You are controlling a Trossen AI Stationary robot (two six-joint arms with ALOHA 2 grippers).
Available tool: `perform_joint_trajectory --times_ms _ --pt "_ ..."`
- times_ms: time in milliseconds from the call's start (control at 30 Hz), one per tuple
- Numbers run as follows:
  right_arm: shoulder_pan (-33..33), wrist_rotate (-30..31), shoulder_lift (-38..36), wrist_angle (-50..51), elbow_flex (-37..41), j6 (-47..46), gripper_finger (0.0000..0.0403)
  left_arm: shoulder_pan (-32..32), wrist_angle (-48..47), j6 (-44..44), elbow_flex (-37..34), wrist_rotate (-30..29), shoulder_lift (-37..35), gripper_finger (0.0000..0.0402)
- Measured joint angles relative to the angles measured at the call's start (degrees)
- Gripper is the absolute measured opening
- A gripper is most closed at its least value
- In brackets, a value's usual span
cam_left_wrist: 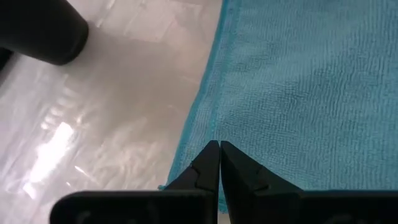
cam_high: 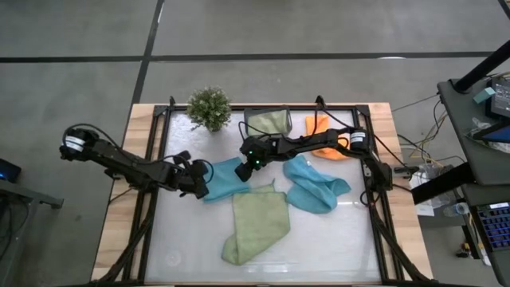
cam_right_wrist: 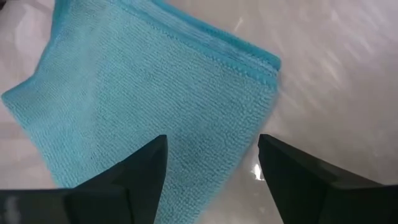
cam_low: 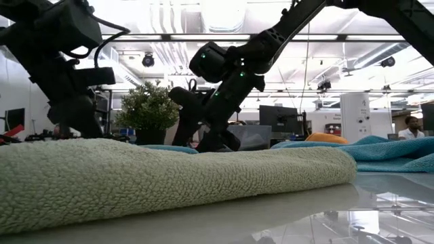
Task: Fold microfiber towels
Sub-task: Fold the left blue towel
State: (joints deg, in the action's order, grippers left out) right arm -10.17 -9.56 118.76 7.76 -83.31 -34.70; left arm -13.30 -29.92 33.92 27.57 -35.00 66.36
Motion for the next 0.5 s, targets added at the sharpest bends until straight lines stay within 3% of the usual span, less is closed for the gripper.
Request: perform_joint_trajectory --times_ms 67,233,500 --pt "0.0 -0.4 0.0 0.1 0.0 0.1 0.0244 0.0 -0.3 1.2 0.0 0.6 -0.3 0.0000" --pt "0.0 -2.2 -0.2 0.4 0.1 2.6 0.0245 0.0 -4.3 9.9 0.4 10.4 -3.4 0.0007" --pt "-0.2 -2.5 -0.3 0.4 0.2 8.1 0.0248 0.0 -8.4 26.0 0.2 19.1 -11.5 0.0089"
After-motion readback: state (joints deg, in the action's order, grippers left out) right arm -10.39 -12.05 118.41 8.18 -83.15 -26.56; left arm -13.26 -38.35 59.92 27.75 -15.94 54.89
